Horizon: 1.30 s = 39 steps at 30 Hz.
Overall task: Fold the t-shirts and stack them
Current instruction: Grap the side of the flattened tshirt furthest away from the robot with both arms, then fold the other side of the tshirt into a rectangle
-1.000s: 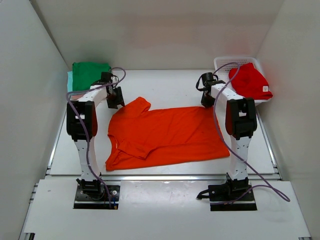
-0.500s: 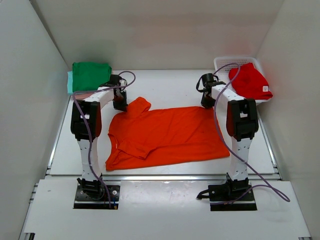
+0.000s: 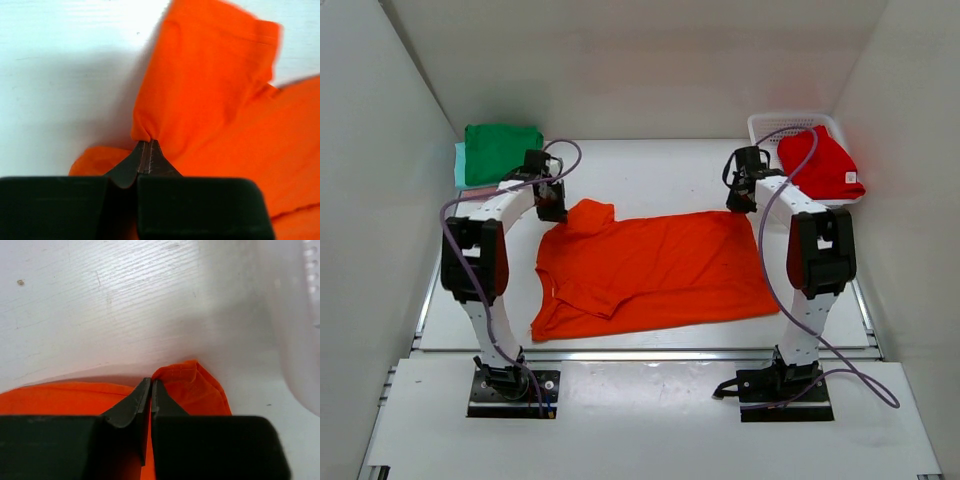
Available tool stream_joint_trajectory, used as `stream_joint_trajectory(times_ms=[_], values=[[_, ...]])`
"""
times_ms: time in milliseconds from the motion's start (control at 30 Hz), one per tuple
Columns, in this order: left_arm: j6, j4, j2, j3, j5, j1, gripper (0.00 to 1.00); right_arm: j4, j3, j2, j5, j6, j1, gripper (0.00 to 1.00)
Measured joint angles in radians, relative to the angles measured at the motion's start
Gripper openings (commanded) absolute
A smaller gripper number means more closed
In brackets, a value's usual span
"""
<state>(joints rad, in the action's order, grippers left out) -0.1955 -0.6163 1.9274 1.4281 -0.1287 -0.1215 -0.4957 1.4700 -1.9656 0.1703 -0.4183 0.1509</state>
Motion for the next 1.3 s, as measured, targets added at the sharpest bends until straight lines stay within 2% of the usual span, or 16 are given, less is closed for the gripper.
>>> stream_joint_trajectory(times_ms=[267,733,967,1300], values=[[0.018,0.055,-0.188,-0.169,-0.074,0.034,0.00,0.080,-0.188,0.150,-0.074,-0.008,-0.068,0.00],[-0.008,0.048,-0.512,-0.530,-0.090,-0.063,0.00,0.129,-0.406,0.346,-0.150,-0.030,-0.096,0.01],[-0.016,0.045,-0.610,-0.599,-0.072,-0.076,0.00,0.138,-0.522,0.452,-0.164,-0.035,-0.117,0.00],[-0.032,0.013,-0.670,-0.644,-0.027,-0.100,0.00,0.140,-0.609,0.520,-0.169,-0.036,-0.128,0.00]])
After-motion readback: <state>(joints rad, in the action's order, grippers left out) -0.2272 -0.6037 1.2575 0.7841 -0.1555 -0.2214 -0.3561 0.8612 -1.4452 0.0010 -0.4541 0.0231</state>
